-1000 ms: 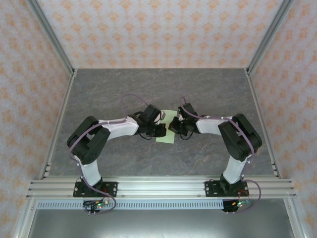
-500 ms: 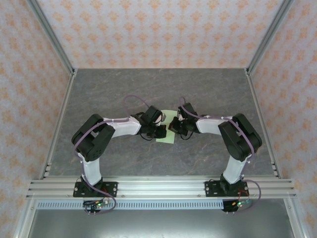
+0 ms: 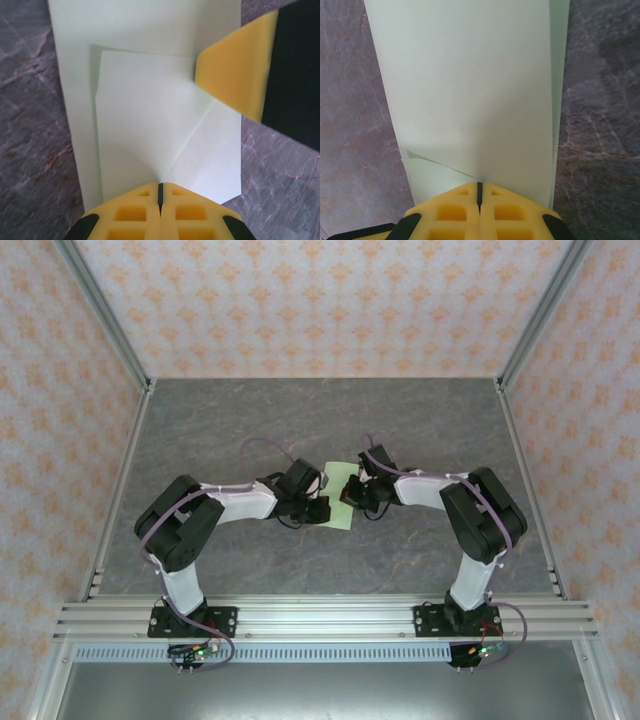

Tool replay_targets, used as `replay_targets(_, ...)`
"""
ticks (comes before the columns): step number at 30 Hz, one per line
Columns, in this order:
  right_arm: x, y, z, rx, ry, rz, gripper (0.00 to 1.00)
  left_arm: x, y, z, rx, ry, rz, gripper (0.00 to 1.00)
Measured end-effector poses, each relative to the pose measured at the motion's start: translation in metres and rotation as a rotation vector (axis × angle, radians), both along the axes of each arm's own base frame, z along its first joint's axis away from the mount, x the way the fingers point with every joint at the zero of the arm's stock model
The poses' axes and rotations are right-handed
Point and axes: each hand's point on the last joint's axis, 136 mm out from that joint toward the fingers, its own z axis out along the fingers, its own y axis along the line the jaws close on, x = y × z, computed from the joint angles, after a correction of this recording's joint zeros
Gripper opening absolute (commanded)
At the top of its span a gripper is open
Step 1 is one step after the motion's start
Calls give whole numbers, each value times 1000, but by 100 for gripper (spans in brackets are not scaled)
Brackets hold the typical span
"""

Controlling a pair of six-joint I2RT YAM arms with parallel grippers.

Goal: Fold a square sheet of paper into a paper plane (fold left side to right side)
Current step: Fold the triangle a second time at the center of the table.

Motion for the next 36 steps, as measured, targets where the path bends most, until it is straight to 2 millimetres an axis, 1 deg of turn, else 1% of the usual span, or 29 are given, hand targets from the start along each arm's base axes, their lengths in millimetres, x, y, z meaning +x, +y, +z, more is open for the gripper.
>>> replay_targets(7, 0, 0, 0, -5, 9, 0, 1, -5, 5, -1, 7, 2, 3, 1)
replay_targets(12, 0, 0, 0, -6, 10, 0, 1, -7, 14, -1, 9, 6, 21, 1)
replay_targets(17, 0, 1, 0, -5, 8, 8, 1, -5, 23, -2, 7, 15, 54, 1)
replay_targets(24, 0, 1, 0, -5, 9, 9, 1, -4, 28, -2, -7, 15, 79, 1)
replay_targets(36, -2, 3, 0, -1, 9, 22, 1, 4, 48, -3, -72, 59, 167, 1)
